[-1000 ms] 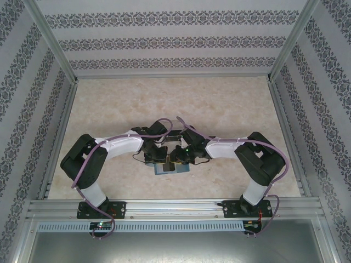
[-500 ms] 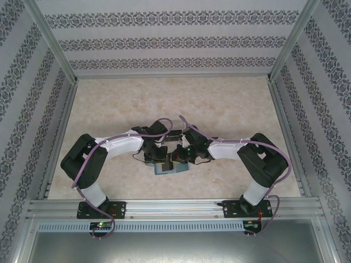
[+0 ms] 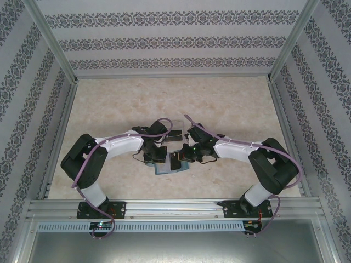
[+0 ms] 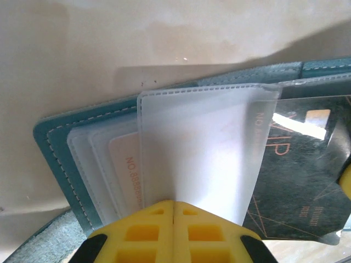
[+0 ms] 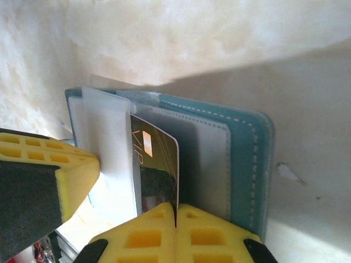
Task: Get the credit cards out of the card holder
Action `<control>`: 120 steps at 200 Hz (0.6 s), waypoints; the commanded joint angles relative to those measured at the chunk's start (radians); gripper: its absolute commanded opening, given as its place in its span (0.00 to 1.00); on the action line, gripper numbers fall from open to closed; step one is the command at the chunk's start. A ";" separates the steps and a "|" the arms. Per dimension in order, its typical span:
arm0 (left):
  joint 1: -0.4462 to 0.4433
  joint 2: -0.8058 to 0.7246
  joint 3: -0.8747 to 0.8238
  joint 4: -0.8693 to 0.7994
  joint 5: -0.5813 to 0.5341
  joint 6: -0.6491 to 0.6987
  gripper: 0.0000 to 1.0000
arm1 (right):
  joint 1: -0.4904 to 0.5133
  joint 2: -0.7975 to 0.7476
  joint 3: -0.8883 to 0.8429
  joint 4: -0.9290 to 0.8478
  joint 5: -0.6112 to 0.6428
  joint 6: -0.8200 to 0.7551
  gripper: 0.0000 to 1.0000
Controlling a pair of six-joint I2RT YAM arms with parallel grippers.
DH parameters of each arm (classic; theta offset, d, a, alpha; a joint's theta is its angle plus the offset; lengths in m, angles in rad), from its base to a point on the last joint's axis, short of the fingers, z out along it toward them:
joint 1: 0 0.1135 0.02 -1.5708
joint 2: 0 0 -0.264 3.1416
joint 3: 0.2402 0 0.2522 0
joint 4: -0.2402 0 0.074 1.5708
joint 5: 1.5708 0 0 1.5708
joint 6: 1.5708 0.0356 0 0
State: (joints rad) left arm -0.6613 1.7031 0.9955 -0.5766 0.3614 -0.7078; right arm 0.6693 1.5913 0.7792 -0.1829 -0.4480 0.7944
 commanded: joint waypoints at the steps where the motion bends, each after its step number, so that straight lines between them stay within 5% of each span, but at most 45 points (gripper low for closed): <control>1: -0.009 0.013 0.007 -0.045 -0.015 0.016 0.01 | -0.012 -0.021 0.026 -0.119 0.076 -0.049 0.03; 120: -0.009 0.017 0.007 -0.030 -0.004 0.022 0.00 | 0.040 0.003 0.104 -0.160 0.107 -0.041 0.03</control>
State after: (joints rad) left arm -0.6613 1.7031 0.9955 -0.5766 0.3618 -0.7071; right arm 0.6811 1.5784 0.8555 -0.3252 -0.3664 0.7444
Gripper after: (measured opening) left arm 0.042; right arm 0.054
